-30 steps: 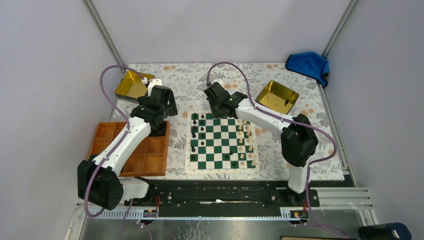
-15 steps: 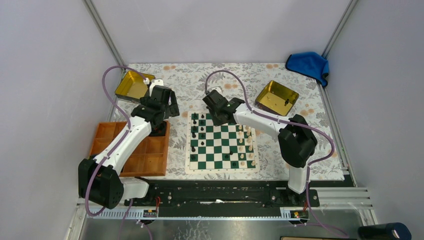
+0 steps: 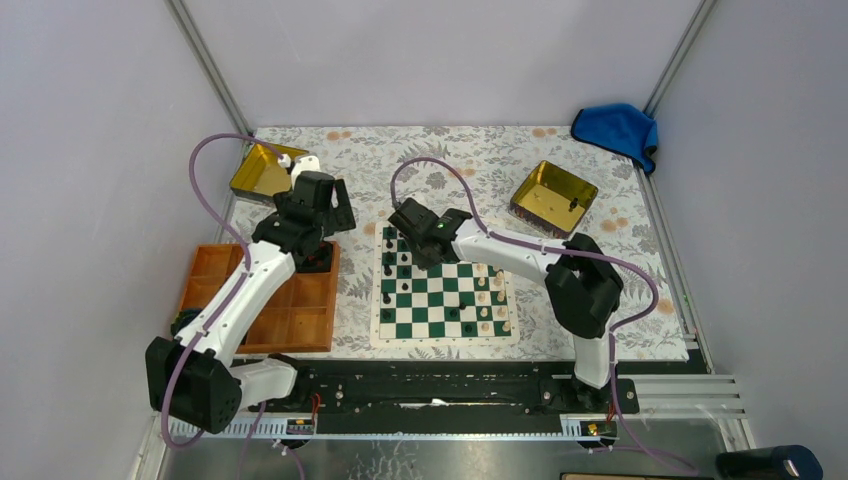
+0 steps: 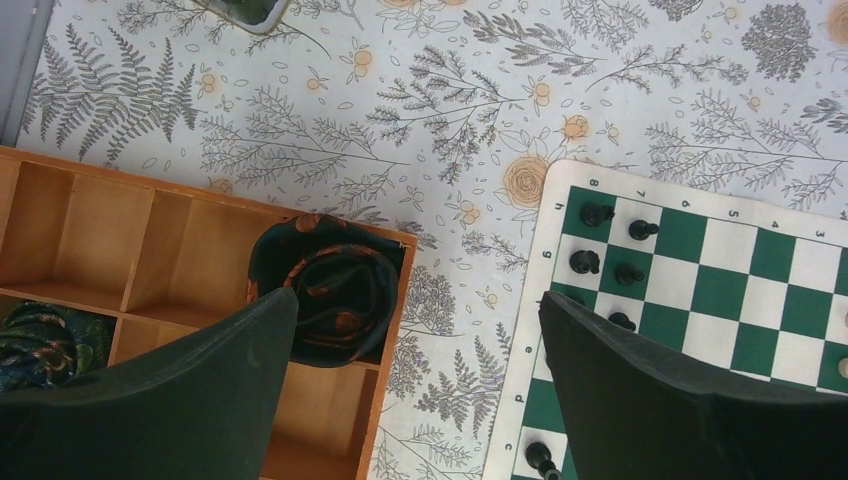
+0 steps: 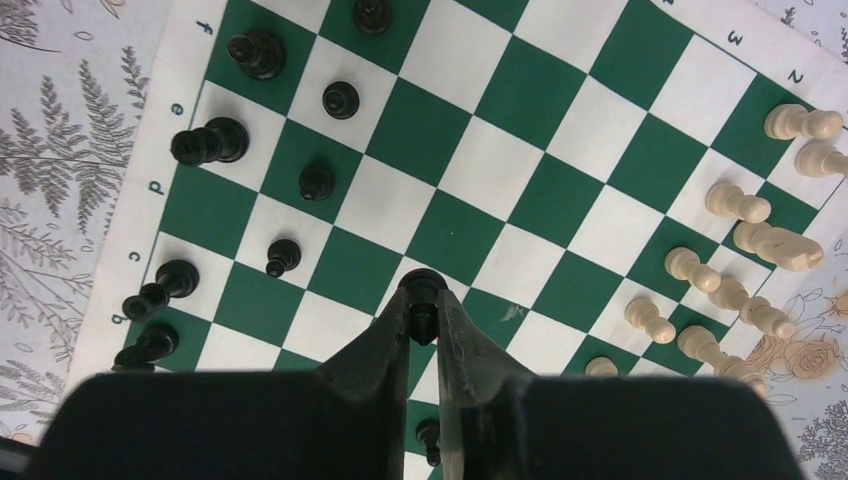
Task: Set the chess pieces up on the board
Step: Place the chess piece on the chessboard, then move the chess piece to the chessboard.
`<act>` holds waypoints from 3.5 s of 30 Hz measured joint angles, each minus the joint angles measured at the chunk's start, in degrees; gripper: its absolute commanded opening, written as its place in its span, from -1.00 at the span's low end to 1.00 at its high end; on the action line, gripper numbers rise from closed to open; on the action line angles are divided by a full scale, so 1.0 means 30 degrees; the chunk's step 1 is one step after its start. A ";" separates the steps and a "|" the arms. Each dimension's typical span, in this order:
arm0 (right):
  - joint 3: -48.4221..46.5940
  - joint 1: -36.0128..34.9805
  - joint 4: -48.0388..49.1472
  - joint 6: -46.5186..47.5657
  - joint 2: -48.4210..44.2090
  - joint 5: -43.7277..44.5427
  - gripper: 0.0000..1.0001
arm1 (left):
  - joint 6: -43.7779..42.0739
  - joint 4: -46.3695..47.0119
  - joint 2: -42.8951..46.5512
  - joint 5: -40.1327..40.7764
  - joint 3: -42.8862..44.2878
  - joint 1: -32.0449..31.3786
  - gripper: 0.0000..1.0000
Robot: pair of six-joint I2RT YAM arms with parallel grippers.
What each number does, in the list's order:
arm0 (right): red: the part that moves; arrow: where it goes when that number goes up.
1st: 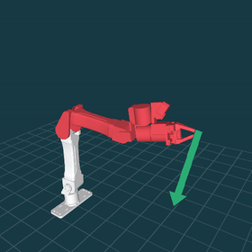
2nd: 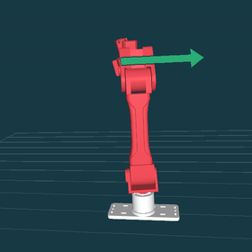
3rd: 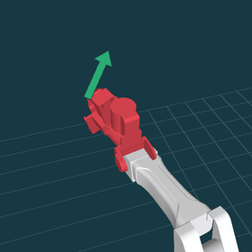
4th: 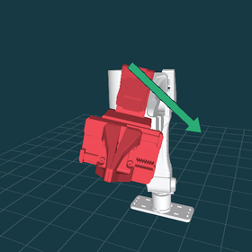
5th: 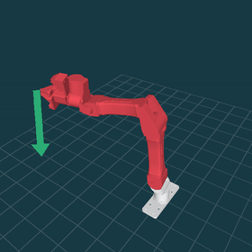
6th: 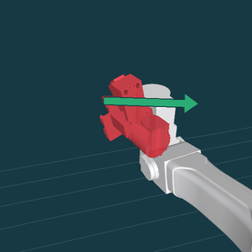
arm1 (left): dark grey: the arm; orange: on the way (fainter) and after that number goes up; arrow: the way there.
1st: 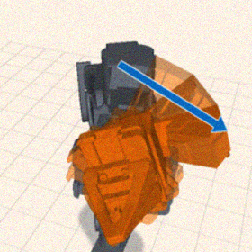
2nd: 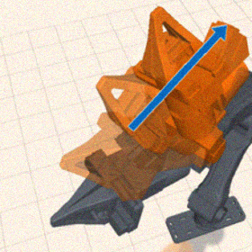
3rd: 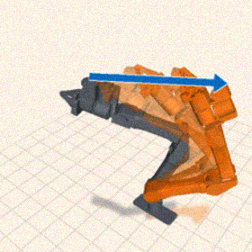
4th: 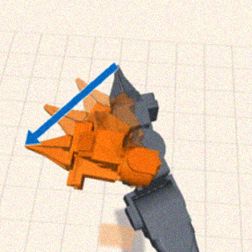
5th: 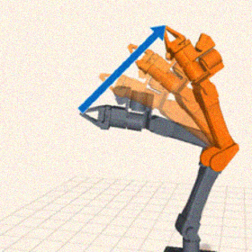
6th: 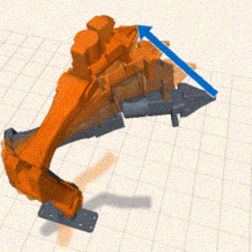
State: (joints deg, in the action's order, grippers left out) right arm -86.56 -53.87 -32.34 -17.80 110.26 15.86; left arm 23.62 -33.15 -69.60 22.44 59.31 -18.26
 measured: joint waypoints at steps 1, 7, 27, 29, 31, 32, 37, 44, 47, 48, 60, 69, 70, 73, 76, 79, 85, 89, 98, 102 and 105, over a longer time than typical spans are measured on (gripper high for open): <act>0.0015 -0.0029 -0.0058 -0.0007 0.0066 0.0051 -1.00 | 0.0000 0.0015 0.0131 0.0000 -0.0015 0.0000 0.98; 0.0204 -0.0051 -0.0321 -0.0073 0.0641 0.1005 -1.00 | -0.0007 0.0073 0.0459 -0.0073 -0.0313 0.0000 0.97; 0.0189 -0.0044 0.0022 -0.0058 0.2200 0.0561 -1.00 | -0.0007 0.0168 0.0663 -0.0211 -0.0860 0.0000 0.97; 0.0182 -0.0044 0.0044 -0.0058 0.2324 0.0364 -0.95 | -0.0007 0.0175 0.0663 -0.0211 -0.0860 0.0000 0.97; 0.0131 -0.0044 0.0073 -0.0051 0.2331 0.0277 -0.82 | -0.0007 0.0175 0.0663 -0.0219 -0.0860 0.0000 0.97; 0.0131 -0.0044 0.0109 -0.0044 0.2339 0.0182 -0.69 | -0.0007 0.0175 0.0656 -0.0219 -0.0860 0.0000 0.97; 0.0124 -0.0044 0.0182 0.0022 0.2339 -0.0022 -0.17 | -0.0007 0.0182 0.0627 -0.0219 -0.0860 0.0000 0.97; -0.0364 -0.0044 0.0058 0.0474 0.2339 0.0058 -0.01 | -0.0007 0.0182 0.0612 -0.0211 -0.0860 0.0000 0.97; -0.0860 -0.0051 -0.0080 0.0758 0.2339 0.0321 0.00 | -0.0015 0.0182 0.0612 -0.0204 -0.0852 0.0015 0.97; -0.1035 -0.0051 -0.0124 0.0874 0.2339 0.0408 0.01 | -0.0015 0.0182 0.0619 -0.0204 -0.0852 0.0015 0.97; -0.2259 -0.1872 -0.0561 0.2484 0.1821 -0.0168 0.03 | -0.0138 0.0109 0.1348 0.0372 -0.0189 0.0117 0.97; -0.3177 -0.2965 -0.1122 0.3155 0.1836 -0.1807 0.06 | -0.0131 -0.0022 0.2739 0.1224 0.0284 0.0240 0.98; -0.3286 -0.3002 -0.1180 0.3177 0.1872 -0.1960 0.06 | -0.0138 -0.0036 0.2805 0.1260 0.0291 0.0240 0.97; -0.3504 -0.3104 -0.1290 0.3206 0.2033 -0.2237 0.06 | -0.0146 -0.0182 0.3053 0.1494 0.0299 0.0270 0.97; -0.3752 -0.3206 -0.1472 0.3206 0.2375 -0.2543 0.06 | -0.0138 -0.0270 0.3279 0.1705 0.0299 0.0306 0.98; -0.3912 -0.3300 -0.1552 0.3235 0.2776 -0.2856 0.06 | -0.0131 -0.0240 0.3534 0.1836 0.0306 0.0328 0.98; -0.4204 -0.3592 -0.1566 0.3366 0.3577 -0.3526 0.07 | -0.0138 -0.0233 0.3927 0.2047 0.0306 0.0313 0.98; -0.4255 -0.3650 -0.1545 0.3373 0.3774 -0.3687 0.06 | -0.0146 -0.0233 0.4014 0.2288 0.0306 0.0313 0.97; -0.4911 -0.3650 -0.1494 0.3512 0.4218 -0.3665 0.05 | -0.0219 -0.0233 0.4146 0.2834 0.0306 0.0211 0.98; -0.4940 -0.3650 -0.1494 0.3512 0.4269 -0.3650 0.05 | -0.0357 -0.0233 0.4189 0.3075 0.0306 0.0211 0.97; -0.4940 -0.3650 -0.1486 0.3512 0.4269 -0.3606 0.05 | -0.0437 -0.0233 0.4197 0.3344 0.0335 0.0204 0.97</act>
State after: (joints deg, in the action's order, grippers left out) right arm -101.38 -64.82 -36.80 -7.27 123.07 5.04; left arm 22.31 -33.85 -57.01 32.47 60.31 -17.65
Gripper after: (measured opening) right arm 0.524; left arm 0.987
